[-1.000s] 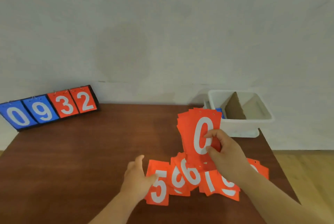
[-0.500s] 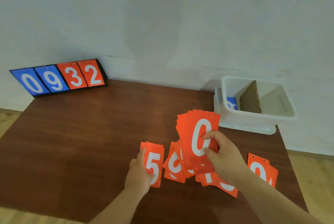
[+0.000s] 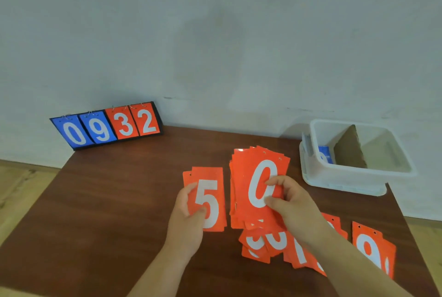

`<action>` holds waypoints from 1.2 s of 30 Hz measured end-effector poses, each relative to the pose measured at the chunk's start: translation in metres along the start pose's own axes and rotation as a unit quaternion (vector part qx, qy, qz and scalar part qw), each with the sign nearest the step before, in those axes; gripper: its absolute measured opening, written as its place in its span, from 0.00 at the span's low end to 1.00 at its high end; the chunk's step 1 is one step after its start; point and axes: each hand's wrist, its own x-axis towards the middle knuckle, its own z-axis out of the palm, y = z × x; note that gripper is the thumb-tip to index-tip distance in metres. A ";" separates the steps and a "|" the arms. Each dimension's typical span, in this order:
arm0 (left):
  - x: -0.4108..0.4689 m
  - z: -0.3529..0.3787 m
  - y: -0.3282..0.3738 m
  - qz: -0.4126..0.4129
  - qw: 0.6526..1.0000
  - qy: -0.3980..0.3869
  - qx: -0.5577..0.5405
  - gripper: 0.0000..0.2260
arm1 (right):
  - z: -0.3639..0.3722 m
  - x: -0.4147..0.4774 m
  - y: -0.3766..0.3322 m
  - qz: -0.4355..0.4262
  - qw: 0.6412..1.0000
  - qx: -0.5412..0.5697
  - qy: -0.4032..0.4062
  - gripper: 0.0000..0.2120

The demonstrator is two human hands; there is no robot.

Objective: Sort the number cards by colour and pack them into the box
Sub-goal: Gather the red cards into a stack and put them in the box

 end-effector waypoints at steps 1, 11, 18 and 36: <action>0.001 -0.005 0.011 0.009 1.000 -0.015 -0.016 0.22 | 0.006 0.000 -0.007 0.016 0.997 0.070 -0.009 0.15; 0.008 -0.039 0.068 0.101 0.968 -0.209 -0.090 0.16 | 0.057 -0.007 -0.032 -0.044 0.999 -0.009 0.027 0.16; 0.023 -0.025 0.065 0.121 0.943 -0.308 -0.037 0.22 | 0.061 -0.018 -0.034 -0.031 0.998 0.022 0.053 0.14; 0.028 0.147 -0.076 -0.088 0.932 -0.134 0.325 0.40 | -0.099 -0.016 0.042 0.012 0.975 -0.136 0.177 0.14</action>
